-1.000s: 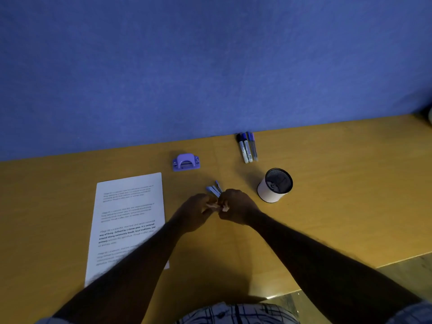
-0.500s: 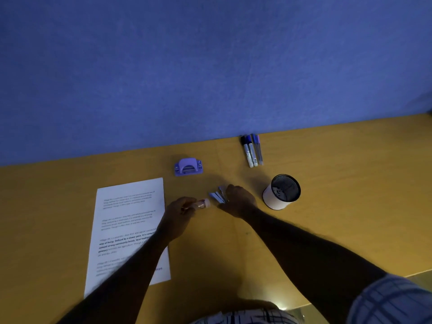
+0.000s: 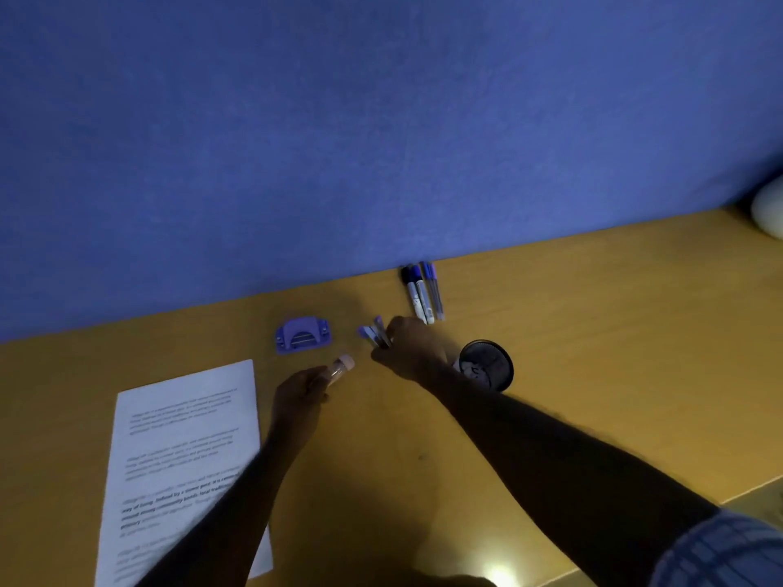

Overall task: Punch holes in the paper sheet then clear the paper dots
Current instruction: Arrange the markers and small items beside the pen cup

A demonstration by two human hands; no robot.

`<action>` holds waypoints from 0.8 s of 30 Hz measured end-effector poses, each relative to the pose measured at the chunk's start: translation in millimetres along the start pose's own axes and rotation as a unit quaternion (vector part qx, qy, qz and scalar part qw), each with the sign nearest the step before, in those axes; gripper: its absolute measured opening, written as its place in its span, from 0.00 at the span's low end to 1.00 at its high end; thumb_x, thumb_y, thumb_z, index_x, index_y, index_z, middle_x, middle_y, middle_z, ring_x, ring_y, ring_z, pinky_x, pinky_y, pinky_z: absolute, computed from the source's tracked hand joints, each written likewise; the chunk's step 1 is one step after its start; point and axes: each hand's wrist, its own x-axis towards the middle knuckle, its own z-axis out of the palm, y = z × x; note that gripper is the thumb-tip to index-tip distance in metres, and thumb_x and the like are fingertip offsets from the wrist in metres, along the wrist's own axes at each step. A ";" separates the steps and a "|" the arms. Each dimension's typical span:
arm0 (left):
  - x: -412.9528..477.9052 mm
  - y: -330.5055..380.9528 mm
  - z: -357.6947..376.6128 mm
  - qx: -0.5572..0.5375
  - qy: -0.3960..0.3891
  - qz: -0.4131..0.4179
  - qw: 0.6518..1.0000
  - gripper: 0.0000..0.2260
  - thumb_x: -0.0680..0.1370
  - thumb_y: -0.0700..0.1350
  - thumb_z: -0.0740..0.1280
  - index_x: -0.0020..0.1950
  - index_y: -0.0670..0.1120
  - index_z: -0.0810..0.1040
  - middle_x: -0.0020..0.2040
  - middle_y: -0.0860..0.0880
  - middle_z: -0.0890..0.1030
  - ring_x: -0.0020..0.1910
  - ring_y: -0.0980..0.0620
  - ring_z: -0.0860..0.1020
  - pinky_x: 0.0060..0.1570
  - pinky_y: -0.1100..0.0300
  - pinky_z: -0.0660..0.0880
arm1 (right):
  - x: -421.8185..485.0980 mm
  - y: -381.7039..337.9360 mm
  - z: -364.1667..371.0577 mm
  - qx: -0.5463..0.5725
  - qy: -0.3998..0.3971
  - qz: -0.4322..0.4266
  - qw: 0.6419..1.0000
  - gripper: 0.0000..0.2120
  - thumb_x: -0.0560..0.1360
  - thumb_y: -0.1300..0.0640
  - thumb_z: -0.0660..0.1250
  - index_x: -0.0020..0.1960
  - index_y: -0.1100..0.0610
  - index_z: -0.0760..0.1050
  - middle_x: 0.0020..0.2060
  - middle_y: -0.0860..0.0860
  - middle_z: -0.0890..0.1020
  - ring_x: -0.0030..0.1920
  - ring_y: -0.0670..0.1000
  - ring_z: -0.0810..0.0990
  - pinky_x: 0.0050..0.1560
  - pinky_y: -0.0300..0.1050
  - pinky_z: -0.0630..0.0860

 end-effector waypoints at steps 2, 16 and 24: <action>11.7 9.1 12.3 -0.019 0.005 -0.014 1.000 0.09 0.80 0.45 0.64 0.53 0.41 0.81 0.38 0.46 0.81 0.36 0.50 0.77 0.37 0.56 0.73 | 13.2 6.8 -23.5 0.005 0.028 0.013 0.999 0.20 0.68 0.45 0.72 0.52 0.57 0.77 0.44 0.53 0.81 0.41 0.52 0.79 0.35 0.45 0.77; 80.8 64.2 85.9 -0.154 -0.051 -0.029 0.986 0.14 0.78 0.49 0.67 0.62 0.46 0.77 0.50 0.47 0.82 0.47 0.49 0.84 0.48 0.51 0.81 | 106.8 120.7 -74.6 0.033 0.036 0.169 0.984 0.20 0.68 0.47 0.72 0.52 0.60 0.78 0.44 0.55 0.82 0.40 0.54 0.82 0.37 0.48 0.80; 107.7 65.8 111.5 -0.140 -0.085 -0.039 0.986 0.09 0.80 0.45 0.65 0.55 0.41 0.79 0.34 0.53 0.76 0.37 0.52 0.80 0.39 0.56 0.77 | 151.3 137.8 -52.0 0.034 0.027 0.179 0.983 0.24 0.71 0.37 0.68 0.52 0.58 0.77 0.44 0.54 0.82 0.43 0.53 0.82 0.43 0.51 0.83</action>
